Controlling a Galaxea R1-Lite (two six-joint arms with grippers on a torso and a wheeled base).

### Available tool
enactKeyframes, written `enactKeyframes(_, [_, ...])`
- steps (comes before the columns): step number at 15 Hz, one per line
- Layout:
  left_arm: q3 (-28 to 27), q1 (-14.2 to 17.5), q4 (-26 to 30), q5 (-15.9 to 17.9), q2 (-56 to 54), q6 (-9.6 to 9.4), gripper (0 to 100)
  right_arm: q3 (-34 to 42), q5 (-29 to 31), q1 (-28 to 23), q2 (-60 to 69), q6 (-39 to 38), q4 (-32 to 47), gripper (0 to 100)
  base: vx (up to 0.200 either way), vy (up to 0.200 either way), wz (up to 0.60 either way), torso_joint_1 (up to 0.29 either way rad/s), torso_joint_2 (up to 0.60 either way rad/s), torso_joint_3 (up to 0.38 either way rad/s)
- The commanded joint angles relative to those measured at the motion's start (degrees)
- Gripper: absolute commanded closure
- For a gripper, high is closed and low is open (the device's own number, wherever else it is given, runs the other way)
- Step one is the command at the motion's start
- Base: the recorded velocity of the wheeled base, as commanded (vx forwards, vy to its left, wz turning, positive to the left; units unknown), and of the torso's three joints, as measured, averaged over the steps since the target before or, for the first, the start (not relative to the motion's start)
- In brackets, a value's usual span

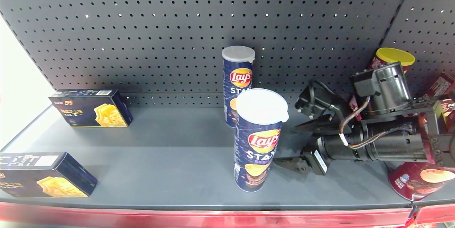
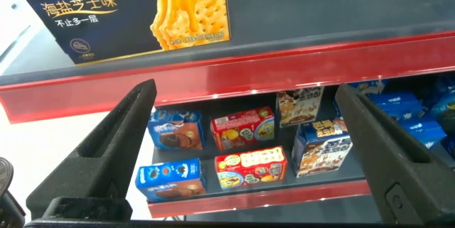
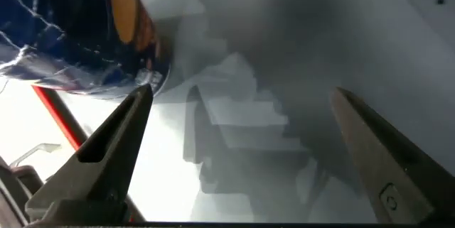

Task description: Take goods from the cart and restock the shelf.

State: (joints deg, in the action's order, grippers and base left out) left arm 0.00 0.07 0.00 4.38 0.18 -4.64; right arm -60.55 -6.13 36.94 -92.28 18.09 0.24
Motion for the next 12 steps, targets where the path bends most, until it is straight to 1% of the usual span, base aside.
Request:
enactKeyframes(1, [0.0, 0.01, 0.0, 0.02, 0.08, -0.01, 0, 0.08, -0.02, 0.68, -0.97, 0.01, -0.07, 0, 0.0, 0.0, 0.0, 0.0, 0.0, 0.0])
enactKeyframes(5, [0.0, 0.01, 0.0, 0.02, 0.08, -0.01, 0, -0.18, -0.02, 2.44, -2.02, 0.01, -0.07, 0, 0.0, 0.0, 0.0, 0.0, 0.0, 0.0])
enactKeyframes(10, [0.0, 0.01, 0.0, 0.02, 0.08, -0.01, 0, 0.08, 0.86, 2.35, -2.29, -0.07, -1.21, 0, 0.0, 0.0, 0.0, 0.0, 0.0, 0.0])
enactKeyframes(12, [0.0, 0.01, 0.0, 0.02, 0.08, -0.01, 0, 0.17, 0.95, 1.56, -2.02, -0.07, -1.21, 0, 0.0, 0.0, 0.0, 0.0, 0.0, 0.0])
